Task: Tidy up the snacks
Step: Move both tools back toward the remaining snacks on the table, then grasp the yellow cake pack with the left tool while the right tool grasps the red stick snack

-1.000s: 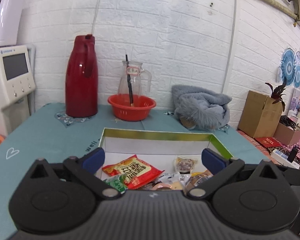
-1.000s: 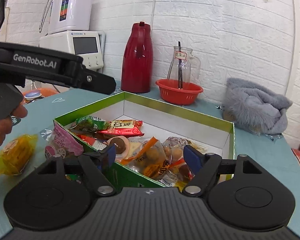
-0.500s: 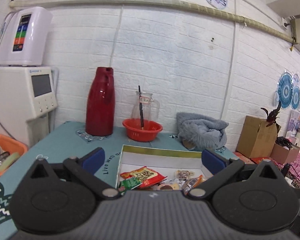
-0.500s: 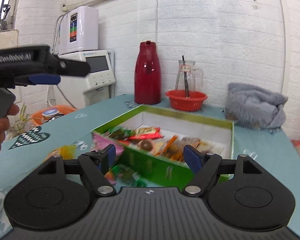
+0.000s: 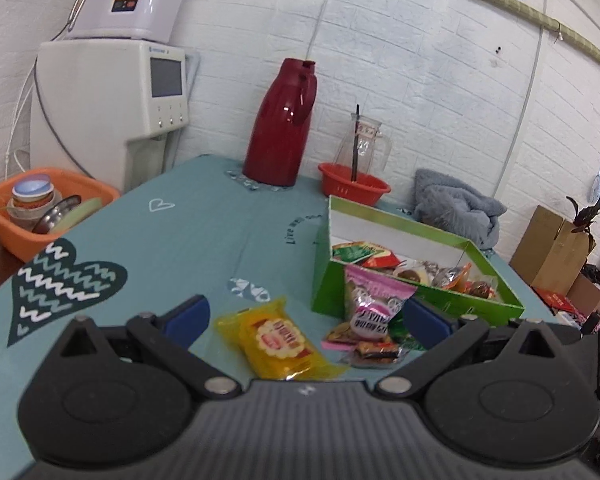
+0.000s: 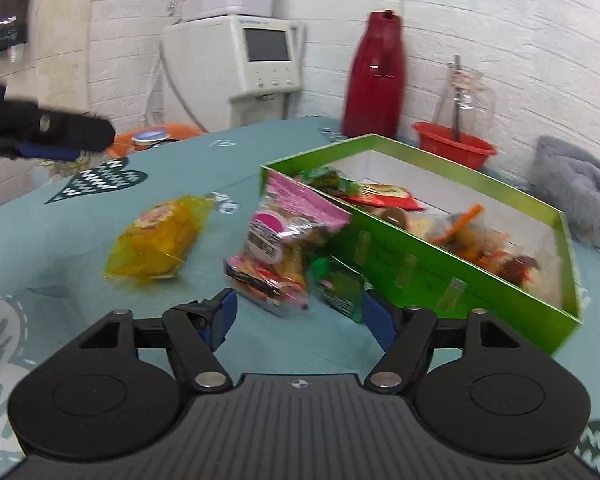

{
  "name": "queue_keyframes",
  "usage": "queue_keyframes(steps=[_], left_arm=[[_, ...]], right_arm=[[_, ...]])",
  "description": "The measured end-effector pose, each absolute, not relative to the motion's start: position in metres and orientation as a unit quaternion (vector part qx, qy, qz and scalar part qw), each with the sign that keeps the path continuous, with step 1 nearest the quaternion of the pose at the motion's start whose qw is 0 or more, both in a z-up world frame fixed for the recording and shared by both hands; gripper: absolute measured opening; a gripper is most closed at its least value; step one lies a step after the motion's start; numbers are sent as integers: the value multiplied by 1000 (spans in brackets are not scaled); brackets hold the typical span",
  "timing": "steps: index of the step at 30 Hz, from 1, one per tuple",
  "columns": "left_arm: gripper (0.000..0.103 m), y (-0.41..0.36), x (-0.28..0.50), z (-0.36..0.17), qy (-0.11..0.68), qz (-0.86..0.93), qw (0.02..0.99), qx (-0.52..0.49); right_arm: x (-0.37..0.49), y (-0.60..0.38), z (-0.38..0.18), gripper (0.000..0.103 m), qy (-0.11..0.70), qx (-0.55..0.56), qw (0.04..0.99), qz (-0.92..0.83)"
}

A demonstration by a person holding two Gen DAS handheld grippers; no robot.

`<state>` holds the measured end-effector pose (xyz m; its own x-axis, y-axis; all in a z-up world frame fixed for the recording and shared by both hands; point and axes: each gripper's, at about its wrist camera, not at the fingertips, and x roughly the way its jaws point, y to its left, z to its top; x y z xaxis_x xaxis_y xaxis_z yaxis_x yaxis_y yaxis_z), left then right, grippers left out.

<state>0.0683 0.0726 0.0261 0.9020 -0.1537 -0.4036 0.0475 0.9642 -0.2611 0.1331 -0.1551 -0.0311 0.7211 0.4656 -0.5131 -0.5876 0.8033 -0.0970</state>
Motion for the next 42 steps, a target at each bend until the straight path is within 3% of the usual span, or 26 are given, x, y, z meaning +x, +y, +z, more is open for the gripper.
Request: queue_keyframes(steps=[1, 6, 8, 10, 12, 23, 30, 31, 33, 38, 40, 42], left_arm=[[103, 75, 67, 23, 219, -52, 966, -123], [103, 76, 64, 14, 234, -75, 963, -112], [103, 74, 63, 12, 235, -88, 962, -104], [103, 73, 65, 9, 239, -101, 960, -102], [103, 72, 71, 5, 246, -104, 958, -106], [100, 67, 123, -16, 281, -68, 948, -134], [79, 75, 142, -28, 309, -61, 939, -135], [62, 76, 142, -28, 313, -65, 938, -135], [51, 76, 141, -28, 324, -87, 931, -146], [48, 67, 125, -25, 317, -91, 935, -129], [60, 66, 126, -25, 318, -93, 935, -127], [63, 62, 127, -27, 318, -94, 936, -118]], right_arm=[[136, -149, -32, 96, 239, -132, 915, 298], [153, -126, -46, 91, 242, -154, 907, 308], [155, -127, -52, 64, 256, -144, 904, 309], [147, -132, -51, 55, 256, -144, 904, 310], [135, -138, -48, 52, 265, -140, 903, 307], [85, -177, -51, 56, 293, -69, 913, 274], [77, -167, -44, 63, 279, -81, 905, 312], [76, -165, -44, 65, 278, -85, 905, 311], [77, -162, -45, 67, 277, -94, 906, 304], [83, -157, -50, 69, 287, -89, 903, 308], [84, -154, -52, 69, 289, -89, 902, 309], [86, -153, -52, 69, 292, -88, 902, 306]])
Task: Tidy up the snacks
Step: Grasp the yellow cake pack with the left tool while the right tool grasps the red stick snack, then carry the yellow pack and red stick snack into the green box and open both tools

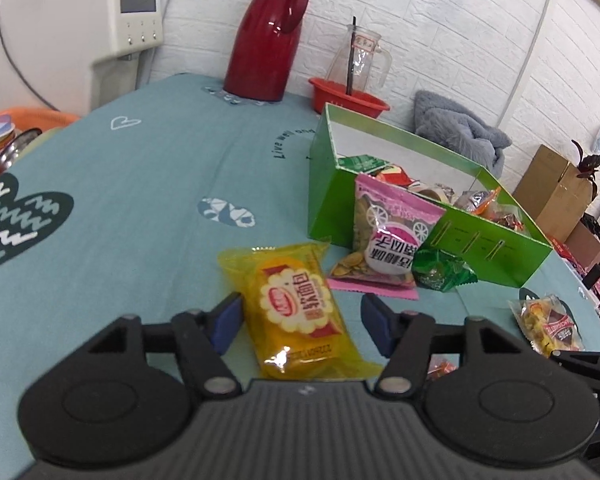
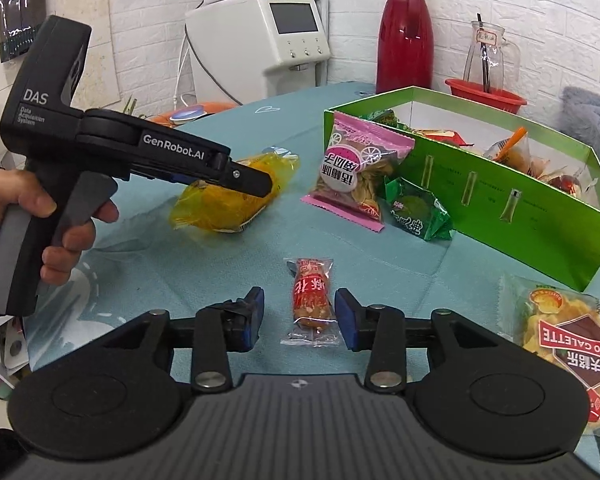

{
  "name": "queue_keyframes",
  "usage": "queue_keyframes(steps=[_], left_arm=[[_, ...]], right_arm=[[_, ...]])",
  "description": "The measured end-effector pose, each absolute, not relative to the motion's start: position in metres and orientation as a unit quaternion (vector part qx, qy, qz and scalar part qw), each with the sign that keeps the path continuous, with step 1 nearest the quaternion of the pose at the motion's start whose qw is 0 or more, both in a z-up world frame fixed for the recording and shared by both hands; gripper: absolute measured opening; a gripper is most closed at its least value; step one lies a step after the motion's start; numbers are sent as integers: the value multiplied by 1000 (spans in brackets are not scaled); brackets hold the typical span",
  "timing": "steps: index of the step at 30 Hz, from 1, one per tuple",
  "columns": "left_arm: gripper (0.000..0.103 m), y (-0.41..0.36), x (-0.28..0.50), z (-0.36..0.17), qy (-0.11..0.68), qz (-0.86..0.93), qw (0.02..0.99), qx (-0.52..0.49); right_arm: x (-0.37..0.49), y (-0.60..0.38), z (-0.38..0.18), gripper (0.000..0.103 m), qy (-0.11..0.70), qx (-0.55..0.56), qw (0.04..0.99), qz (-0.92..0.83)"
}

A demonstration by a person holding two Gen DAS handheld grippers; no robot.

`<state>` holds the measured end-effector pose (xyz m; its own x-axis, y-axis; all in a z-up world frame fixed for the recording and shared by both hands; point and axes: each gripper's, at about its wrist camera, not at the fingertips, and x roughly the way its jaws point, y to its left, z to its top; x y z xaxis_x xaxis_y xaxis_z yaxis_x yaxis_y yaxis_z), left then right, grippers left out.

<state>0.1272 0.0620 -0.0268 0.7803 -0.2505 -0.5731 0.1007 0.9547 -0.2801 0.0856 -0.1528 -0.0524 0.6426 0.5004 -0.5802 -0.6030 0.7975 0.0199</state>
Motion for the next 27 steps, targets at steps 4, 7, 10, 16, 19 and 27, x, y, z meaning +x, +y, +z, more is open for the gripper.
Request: queue_keyframes(steps=[4, 7, 10, 16, 19, 27], left_arm=[[63, 60, 130, -32, 325, -97, 934, -114], [58, 61, 128, -34, 325, -95, 934, -111], [45, 59, 128, -36, 325, -94, 936, -99], [38, 51, 124, -29, 320, -91, 940, -78], [38, 48, 122, -18, 305, -97, 945, -72], [38, 39, 125, 20, 258, -123, 956, -65]], right_arm=[[87, -150, -57, 69, 296, -92, 904, 293], [86, -149, -58, 69, 288, -101, 907, 291], [85, -148, -59, 60, 281, -107, 908, 292], [87, -154, -55, 40, 285, -89, 910, 288], [86, -158, -49, 40, 272, -83, 915, 286], [100, -176, -17, 27, 227, -64, 932, 273]])
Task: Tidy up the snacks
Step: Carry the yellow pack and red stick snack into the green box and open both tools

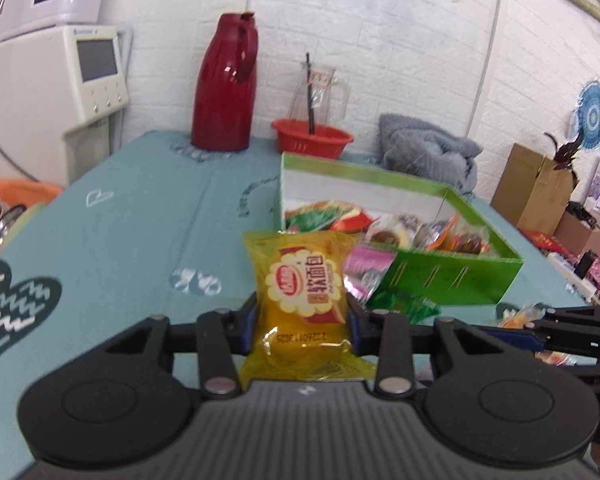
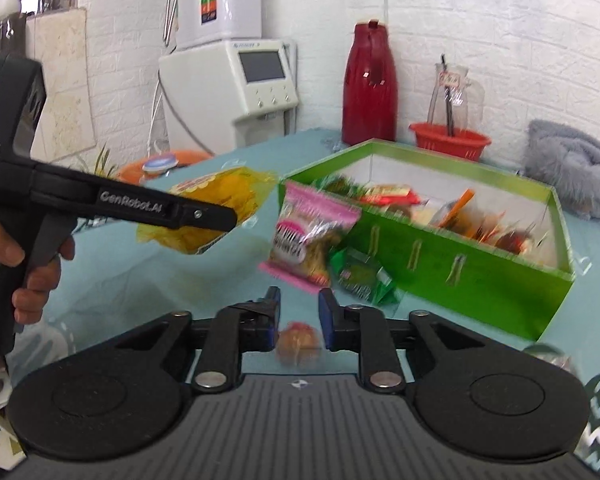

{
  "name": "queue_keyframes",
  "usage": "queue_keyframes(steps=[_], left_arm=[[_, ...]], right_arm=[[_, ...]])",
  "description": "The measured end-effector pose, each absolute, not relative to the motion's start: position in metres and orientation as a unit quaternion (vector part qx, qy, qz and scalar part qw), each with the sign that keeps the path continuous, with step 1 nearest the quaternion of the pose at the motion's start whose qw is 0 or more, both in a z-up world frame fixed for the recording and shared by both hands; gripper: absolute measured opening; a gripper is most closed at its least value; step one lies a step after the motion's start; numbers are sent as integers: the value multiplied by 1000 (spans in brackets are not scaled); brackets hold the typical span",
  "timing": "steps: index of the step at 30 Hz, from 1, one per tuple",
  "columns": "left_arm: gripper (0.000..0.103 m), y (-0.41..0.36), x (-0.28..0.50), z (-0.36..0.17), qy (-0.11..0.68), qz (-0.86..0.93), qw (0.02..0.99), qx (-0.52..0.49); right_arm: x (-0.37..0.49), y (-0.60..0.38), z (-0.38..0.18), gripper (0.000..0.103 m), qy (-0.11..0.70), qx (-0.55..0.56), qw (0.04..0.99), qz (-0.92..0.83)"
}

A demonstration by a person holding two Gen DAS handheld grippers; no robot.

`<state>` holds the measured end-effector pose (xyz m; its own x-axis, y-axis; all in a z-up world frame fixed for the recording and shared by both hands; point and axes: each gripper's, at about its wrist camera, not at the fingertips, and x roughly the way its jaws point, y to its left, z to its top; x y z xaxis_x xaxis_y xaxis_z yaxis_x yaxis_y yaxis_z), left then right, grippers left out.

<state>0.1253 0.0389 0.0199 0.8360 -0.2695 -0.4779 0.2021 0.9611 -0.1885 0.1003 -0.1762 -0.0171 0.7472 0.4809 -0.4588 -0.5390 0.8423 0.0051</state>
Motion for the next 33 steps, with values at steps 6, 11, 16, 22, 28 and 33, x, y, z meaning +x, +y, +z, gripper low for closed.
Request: queue_keyframes(steps=[6, 11, 16, 22, 28, 33], left_arm=[[38, 26, 142, 60, 207, -157, 963, -72], [38, 13, 150, 70, 193, -169, 964, -64], [38, 10, 152, 57, 213, -171, 959, -69], [38, 12, 151, 57, 214, -174, 959, -69], [38, 10, 154, 65, 206, -181, 959, -68], [38, 2, 165, 84, 184, -186, 963, -57]], right_arm=[[124, -202, 20, 16, 181, -51, 952, 241], [135, -221, 23, 27, 189, -26, 952, 241], [123, -201, -20, 71, 257, -36, 928, 269], [115, -183, -53, 58, 298, -47, 918, 256], [108, -183, -41, 37, 273, -71, 922, 266], [117, -201, 12, 37, 189, -82, 950, 234]])
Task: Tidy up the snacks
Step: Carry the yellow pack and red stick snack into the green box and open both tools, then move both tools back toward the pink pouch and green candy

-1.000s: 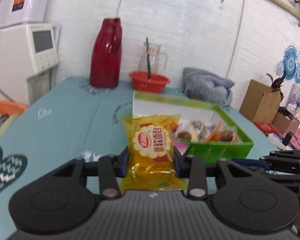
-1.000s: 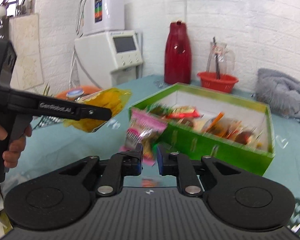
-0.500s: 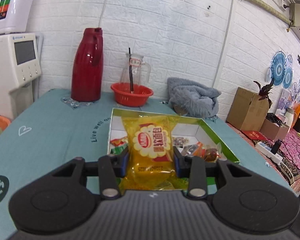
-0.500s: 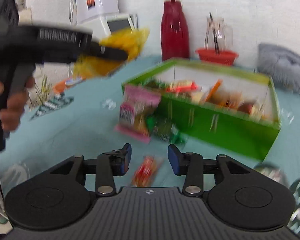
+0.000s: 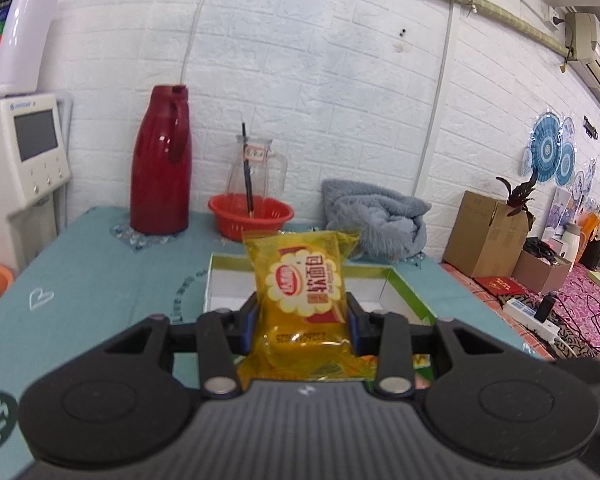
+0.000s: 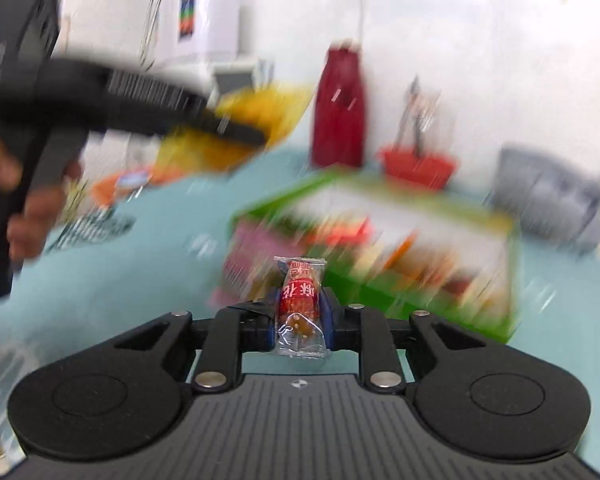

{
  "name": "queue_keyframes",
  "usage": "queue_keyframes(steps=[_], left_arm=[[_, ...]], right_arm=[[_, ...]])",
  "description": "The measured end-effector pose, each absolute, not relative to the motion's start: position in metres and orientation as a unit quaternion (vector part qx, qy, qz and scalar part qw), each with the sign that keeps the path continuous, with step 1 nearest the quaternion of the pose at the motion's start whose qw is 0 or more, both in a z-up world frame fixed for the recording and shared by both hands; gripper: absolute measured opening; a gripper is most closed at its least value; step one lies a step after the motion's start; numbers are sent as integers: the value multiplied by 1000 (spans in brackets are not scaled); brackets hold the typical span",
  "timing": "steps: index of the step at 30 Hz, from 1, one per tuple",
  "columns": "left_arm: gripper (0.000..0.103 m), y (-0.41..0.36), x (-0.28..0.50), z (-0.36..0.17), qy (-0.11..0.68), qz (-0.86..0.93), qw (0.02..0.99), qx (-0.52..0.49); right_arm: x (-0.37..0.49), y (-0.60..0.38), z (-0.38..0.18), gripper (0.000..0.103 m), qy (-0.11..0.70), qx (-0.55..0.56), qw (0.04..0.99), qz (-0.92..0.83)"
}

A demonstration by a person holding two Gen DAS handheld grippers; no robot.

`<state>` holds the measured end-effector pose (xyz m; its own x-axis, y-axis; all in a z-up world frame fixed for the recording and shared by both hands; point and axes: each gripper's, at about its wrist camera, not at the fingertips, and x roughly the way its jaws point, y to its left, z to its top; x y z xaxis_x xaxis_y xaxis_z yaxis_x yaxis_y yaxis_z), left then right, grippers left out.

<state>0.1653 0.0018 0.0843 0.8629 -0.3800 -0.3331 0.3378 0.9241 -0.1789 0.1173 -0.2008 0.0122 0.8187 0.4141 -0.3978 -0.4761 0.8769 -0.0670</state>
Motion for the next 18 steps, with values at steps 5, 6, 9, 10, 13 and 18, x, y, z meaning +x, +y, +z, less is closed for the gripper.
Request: queue_keyframes(steps=[5, 6, 9, 10, 13, 18], left_arm=[[38, -11, 190, 91, 191, -196, 960, -52], [38, -13, 196, 90, 195, -196, 960, -51], [38, -18, 213, 81, 213, -193, 956, -53], [38, -19, 219, 76, 221, -197, 954, -54], [72, -16, 231, 62, 224, -214, 947, -79], [103, -18, 228, 52, 197, -133, 970, -46]], right_arm=[[151, -218, 42, 38, 145, -74, 968, 191], [160, -220, 41, 37, 146, -73, 969, 183], [189, -230, 29, 38, 171, -47, 969, 171], [196, -231, 24, 38, 178, -38, 968, 171], [204, -232, 11, 68, 177, -32, 970, 161], [193, -233, 1, 103, 149, -34, 976, 157]])
